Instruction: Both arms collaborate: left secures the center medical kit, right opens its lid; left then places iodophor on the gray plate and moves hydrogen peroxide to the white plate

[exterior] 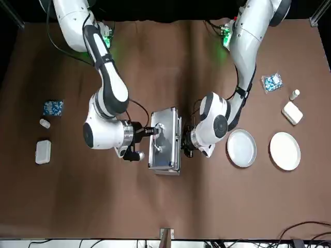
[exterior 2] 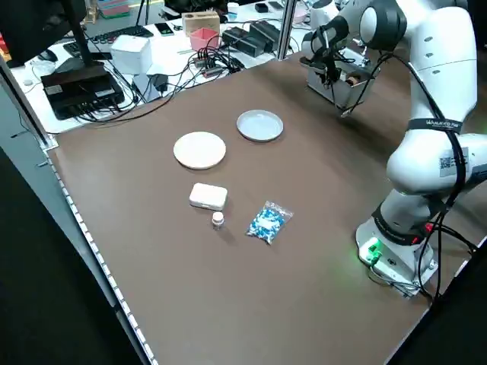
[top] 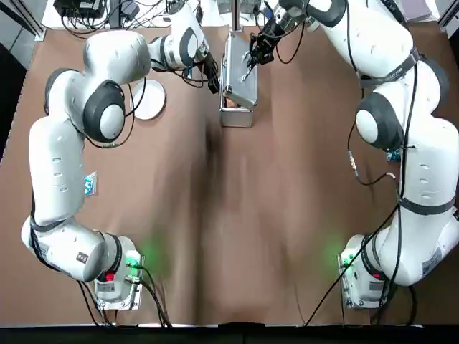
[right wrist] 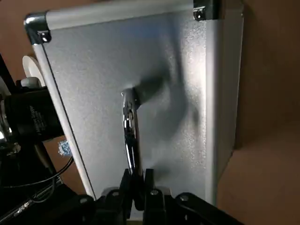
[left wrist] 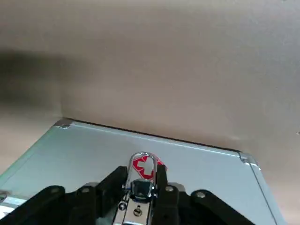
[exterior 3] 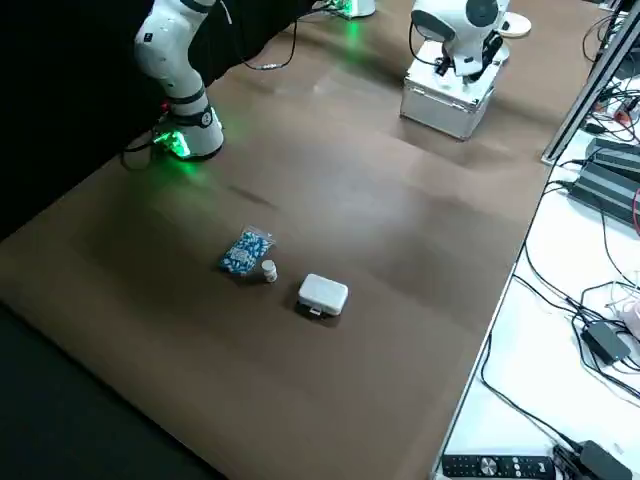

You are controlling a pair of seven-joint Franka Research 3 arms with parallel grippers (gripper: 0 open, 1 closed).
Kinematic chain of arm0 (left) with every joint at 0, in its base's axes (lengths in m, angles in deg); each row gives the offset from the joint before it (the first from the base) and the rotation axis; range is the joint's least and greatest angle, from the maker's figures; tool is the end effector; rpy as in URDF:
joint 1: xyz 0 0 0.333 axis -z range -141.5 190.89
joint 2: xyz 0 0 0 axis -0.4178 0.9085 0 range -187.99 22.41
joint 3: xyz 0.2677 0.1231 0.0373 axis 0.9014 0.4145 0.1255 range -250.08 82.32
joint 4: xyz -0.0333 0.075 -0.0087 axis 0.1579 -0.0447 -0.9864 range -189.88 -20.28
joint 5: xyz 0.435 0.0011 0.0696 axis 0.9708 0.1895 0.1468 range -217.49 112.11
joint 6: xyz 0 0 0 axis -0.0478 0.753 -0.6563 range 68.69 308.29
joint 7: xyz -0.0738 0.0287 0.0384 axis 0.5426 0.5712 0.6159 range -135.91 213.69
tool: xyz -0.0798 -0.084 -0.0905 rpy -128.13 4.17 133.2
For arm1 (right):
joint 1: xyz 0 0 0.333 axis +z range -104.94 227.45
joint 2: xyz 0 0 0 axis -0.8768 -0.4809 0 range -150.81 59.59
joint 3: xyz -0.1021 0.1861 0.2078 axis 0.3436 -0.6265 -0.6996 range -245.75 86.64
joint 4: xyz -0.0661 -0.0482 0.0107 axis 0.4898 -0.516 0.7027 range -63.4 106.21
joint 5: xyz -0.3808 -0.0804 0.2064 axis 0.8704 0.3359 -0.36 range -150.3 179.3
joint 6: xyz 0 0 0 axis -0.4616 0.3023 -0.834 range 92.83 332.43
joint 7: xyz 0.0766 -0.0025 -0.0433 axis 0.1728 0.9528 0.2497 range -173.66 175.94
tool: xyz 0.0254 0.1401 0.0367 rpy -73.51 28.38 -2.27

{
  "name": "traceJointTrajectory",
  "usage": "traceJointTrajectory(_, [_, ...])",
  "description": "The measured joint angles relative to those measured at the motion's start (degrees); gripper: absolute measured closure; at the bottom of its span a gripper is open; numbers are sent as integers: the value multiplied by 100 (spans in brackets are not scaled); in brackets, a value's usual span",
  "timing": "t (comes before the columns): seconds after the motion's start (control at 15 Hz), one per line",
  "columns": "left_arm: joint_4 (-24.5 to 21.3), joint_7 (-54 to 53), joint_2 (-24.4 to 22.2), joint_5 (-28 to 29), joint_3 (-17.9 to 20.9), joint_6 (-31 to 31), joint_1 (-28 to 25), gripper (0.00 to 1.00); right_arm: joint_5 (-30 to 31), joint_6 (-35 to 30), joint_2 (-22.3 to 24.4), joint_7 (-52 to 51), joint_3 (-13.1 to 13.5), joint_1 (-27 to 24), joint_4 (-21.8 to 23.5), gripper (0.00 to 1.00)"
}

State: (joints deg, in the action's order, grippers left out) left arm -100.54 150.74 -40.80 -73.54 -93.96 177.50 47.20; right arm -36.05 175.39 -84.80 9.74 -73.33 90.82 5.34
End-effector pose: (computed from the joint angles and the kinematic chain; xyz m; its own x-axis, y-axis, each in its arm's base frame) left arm 0.6332 -0.4075 0.1630 -0.1208 0.9212 -0.3698 0.9898 0.0836 -0.1152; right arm 0.6610 0.3972 0.2830 0.9532 0.0547 -0.2974 -0.1493 -0.7701 -0.6202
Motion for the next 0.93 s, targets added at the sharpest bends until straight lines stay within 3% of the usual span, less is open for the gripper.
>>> traceJointTrajectory(0.93, [1, 7, -1, 5, 2, 0, 0, 68, 468, -749, 164, -41, -5, -451, 2, 87])
